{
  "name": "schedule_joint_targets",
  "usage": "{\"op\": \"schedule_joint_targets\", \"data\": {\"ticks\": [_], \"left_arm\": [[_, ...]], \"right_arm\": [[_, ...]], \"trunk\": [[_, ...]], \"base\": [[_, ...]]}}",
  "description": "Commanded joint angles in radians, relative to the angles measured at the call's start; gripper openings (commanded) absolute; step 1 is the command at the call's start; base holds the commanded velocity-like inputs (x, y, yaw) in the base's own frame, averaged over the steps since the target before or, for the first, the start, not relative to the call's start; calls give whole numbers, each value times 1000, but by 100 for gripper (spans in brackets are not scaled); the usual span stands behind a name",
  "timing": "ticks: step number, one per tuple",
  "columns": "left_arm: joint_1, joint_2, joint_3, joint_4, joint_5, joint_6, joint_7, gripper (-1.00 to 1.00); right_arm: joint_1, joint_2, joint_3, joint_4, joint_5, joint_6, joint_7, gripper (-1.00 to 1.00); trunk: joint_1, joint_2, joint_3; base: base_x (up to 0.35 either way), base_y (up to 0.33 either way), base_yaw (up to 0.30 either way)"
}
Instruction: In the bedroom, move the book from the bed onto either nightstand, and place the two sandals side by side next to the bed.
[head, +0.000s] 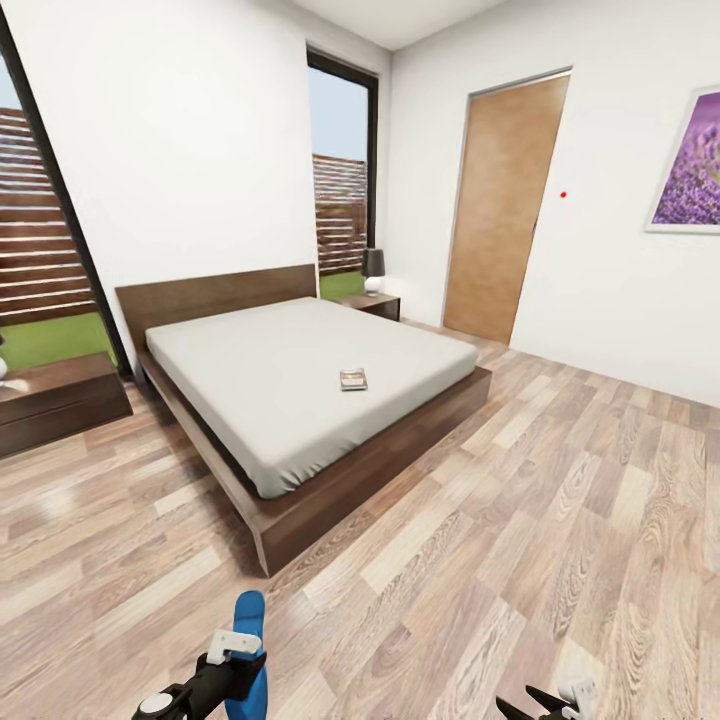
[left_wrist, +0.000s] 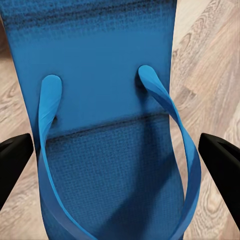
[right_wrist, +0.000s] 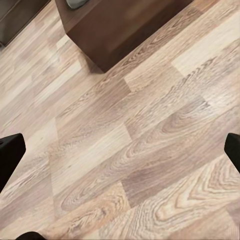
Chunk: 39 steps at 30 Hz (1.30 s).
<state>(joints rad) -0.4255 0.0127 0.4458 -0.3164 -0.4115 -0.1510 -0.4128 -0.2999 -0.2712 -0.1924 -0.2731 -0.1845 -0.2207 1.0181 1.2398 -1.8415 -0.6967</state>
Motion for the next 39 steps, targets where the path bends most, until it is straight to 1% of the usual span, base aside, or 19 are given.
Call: {"op": "schedule_joint_targets", "data": {"ticks": [1, 6, 19, 24, 39], "left_arm": [[-1, 0, 8, 0, -10, -5, -4, -100], [-1, 0, 8, 0, -10, -5, -4, -100], [-1, -1, 8, 1, -10, -5, -4, -100], [-1, -2, 8, 1, -10, -5, -4, -100], [-1, -3, 8, 1, -10, -5, -4, -100]], "right_arm": [[-1, 0, 1, 2, -4, -3, 4, 100], [-1, -1, 1, 2, -4, -3, 3, 100], [-1, 0, 1, 1, -3, -2, 8, 100], [-1, 0, 2, 0, -3, -2, 9, 100], [-1, 0, 1, 0, -3, -3, 5, 100]], "trunk": [[0, 0, -3], [0, 0, -8], [0, 0, -8], [0, 0, -8], [0, 0, -8]], "base": [[0, 0, 0], [0, 0, 0], [0, 0, -5], [0, 0, -208], [0, 0, -278]]}}
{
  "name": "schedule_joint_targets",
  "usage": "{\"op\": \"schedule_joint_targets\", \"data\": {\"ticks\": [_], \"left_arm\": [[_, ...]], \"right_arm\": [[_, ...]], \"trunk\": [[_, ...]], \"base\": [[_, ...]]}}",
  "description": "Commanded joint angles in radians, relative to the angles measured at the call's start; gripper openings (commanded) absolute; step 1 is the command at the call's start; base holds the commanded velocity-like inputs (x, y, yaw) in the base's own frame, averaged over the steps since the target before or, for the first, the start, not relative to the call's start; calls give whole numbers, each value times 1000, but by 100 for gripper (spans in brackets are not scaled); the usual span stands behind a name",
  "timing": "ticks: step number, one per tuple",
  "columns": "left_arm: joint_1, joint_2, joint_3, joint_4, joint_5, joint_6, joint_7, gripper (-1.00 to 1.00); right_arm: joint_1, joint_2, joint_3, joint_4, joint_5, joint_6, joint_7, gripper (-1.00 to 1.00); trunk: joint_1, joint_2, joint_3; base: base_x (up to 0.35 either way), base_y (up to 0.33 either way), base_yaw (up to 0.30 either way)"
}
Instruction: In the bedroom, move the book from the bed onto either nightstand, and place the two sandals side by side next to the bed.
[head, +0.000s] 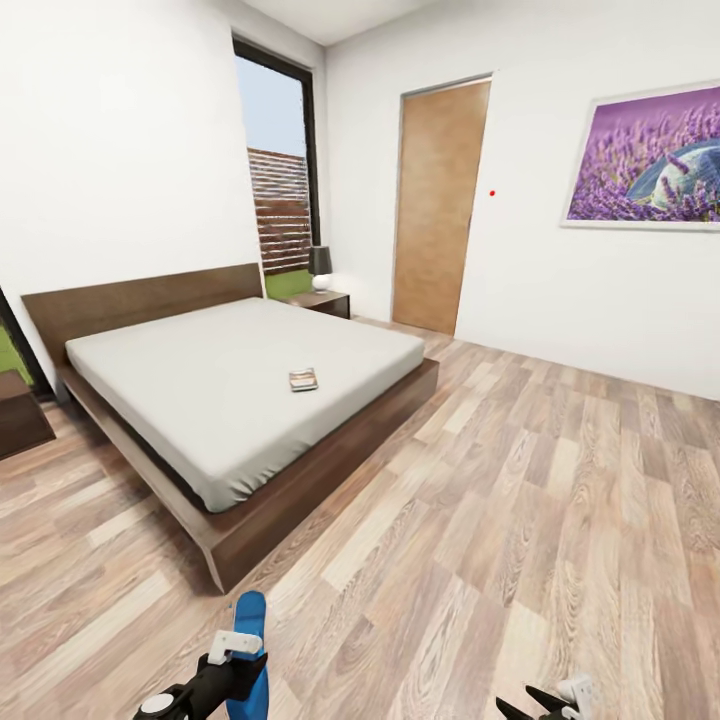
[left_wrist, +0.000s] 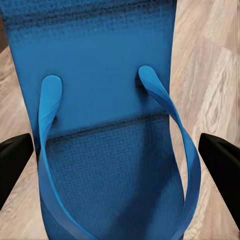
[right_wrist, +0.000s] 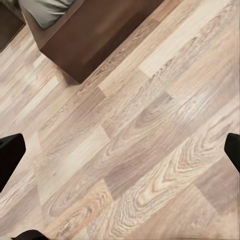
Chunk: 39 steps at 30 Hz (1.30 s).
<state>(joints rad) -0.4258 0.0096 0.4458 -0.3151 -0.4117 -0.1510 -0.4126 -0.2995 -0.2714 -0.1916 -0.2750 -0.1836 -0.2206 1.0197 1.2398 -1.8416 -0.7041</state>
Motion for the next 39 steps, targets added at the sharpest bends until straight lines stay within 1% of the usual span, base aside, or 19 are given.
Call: {"op": "schedule_joint_targets", "data": {"ticks": [1, 39], "left_arm": [[-1, 0, 8, 0, -10, -5, -5, -100], [-1, 0, 8, 1, -10, -5, -5, -100]], "right_arm": [[-1, 0, 0, 2, -4, -3, 3, 100], [-1, 0, 1, 3, -4, -3, 2, 100]], "trunk": [[0, 0, -1], [0, 0, -1]], "base": [[0, 0, -282], [0, 0, -282]]}}
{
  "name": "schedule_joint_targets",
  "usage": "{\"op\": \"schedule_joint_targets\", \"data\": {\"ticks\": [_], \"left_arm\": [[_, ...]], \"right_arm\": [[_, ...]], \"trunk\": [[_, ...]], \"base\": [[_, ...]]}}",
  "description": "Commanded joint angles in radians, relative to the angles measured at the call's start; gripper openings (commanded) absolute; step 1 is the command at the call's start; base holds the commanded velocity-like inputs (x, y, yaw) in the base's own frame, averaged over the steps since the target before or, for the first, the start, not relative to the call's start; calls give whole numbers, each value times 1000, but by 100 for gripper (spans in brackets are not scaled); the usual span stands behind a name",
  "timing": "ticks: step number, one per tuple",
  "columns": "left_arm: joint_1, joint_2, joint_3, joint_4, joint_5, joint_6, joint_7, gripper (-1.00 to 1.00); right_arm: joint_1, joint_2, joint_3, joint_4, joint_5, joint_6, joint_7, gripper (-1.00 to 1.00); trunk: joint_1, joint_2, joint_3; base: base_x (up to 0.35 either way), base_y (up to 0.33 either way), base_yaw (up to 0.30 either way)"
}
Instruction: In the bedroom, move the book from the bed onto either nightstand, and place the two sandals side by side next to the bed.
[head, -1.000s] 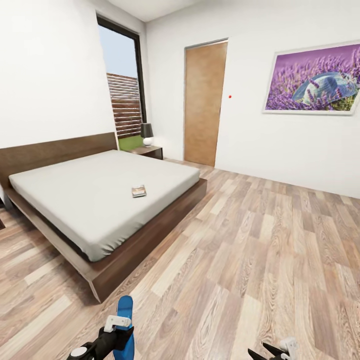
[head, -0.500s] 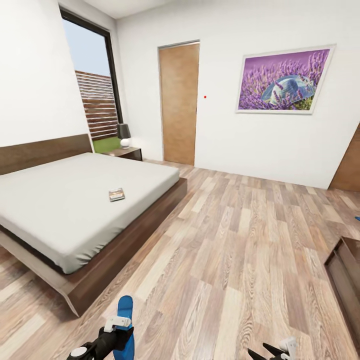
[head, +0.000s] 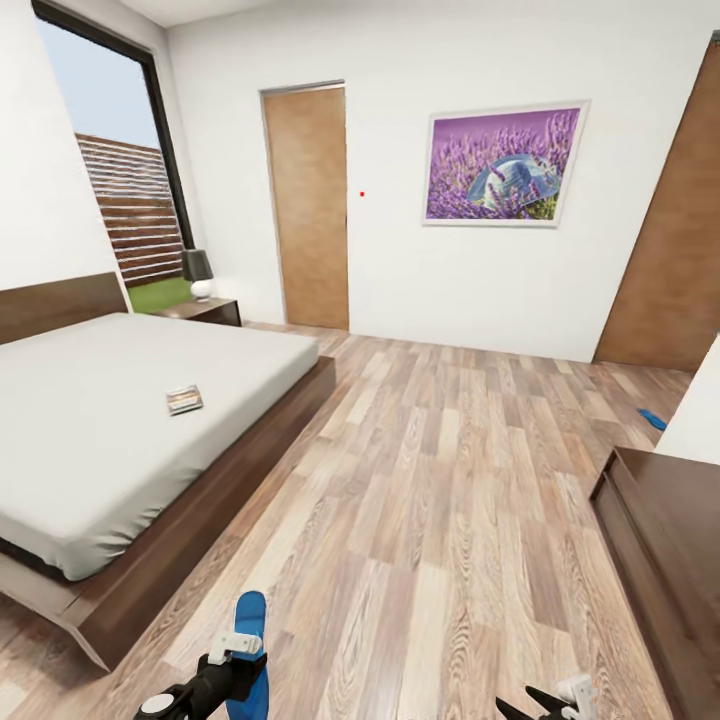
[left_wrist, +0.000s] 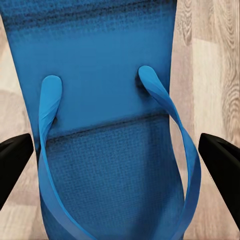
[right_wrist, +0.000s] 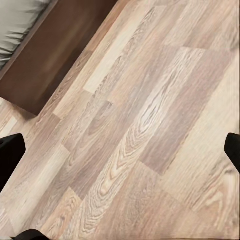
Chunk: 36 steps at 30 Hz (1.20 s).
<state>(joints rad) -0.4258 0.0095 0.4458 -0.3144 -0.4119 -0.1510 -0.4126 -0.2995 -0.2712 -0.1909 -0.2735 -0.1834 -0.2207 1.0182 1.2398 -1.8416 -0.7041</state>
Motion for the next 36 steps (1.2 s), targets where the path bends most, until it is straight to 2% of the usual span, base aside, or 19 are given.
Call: {"op": "schedule_joint_targets", "data": {"ticks": [1, 36], "left_arm": [[-1, 0, 8, 0, -10, -5, -5, -100], [-1, 0, 8, 26, -11, -5, -5, -100]], "right_arm": [[-1, 0, 1, 2, -4, -3, 3, 100], [-1, 0, 1, 2, -3, -5, 3, 100]], "trunk": [[0, 0, -1], [0, 0, -11]], "base": [[0, 0, -282], [0, 0, -272]]}}
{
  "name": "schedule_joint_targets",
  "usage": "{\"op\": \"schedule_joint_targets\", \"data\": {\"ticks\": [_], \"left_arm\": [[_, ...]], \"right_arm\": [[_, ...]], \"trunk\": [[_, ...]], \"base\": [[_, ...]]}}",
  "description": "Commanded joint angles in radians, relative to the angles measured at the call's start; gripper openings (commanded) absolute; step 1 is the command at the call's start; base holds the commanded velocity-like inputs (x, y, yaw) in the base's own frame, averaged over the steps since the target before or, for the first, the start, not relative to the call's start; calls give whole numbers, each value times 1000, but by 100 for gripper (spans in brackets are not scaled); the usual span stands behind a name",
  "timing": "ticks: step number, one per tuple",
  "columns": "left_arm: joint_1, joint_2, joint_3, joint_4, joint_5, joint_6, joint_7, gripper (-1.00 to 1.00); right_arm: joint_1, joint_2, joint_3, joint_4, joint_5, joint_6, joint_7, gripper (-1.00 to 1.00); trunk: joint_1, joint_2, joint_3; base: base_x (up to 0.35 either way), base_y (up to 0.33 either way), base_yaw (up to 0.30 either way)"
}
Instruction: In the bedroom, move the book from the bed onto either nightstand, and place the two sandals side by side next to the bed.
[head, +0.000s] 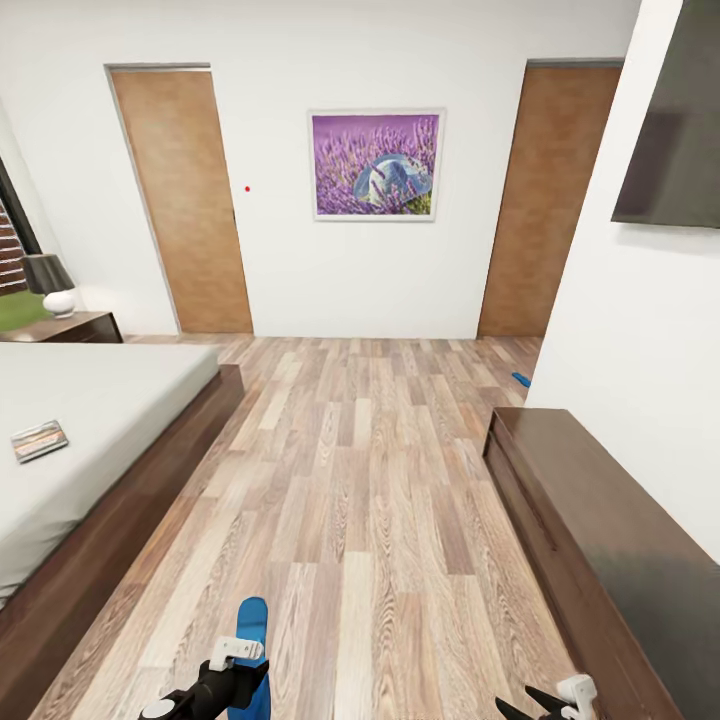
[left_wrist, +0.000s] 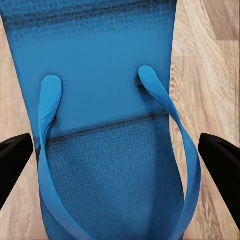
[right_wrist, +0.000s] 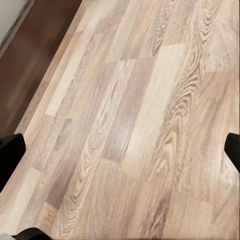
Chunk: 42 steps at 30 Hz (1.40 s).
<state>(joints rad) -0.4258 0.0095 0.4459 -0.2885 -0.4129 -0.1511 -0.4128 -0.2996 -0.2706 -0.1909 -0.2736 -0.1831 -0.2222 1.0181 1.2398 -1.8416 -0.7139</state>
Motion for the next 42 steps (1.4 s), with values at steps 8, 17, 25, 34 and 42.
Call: {"op": "schedule_joint_targets", "data": {"ticks": [8, 17, 25, 34, 42], "left_arm": [[-1, 0, 8, 0, -10, -5, -4, -100], [-1, 0, 8, 0, -10, -5, -5, -100], [-1, 1, 8, 2, -7, -5, -6, -100], [-1, 1, 8, 2, -6, -5, -6, -100], [-1, 2, 10, 2, -5, -5, -6, -100]], "right_arm": [[-1, 1, 1, 2, -3, -3, 3, 100], [-1, 1, 1, 2, -3, -3, 3, 100], [-1, 1, 1, 2, -3, -3, 3, 100], [-1, 1, 1, 2, -3, -3, 2, 100], [-1, 1, 1, 2, -3, -3, 2, 100]], "trunk": [[0, 0, -3], [0, 0, -10], [0, 0, -12], [0, 0, -12], [0, 0, -12]], "base": [[0, 0, -154], [0, 0, -5], [105, 0, 0], [313, 0, 0], [324, 0, 0]]}}
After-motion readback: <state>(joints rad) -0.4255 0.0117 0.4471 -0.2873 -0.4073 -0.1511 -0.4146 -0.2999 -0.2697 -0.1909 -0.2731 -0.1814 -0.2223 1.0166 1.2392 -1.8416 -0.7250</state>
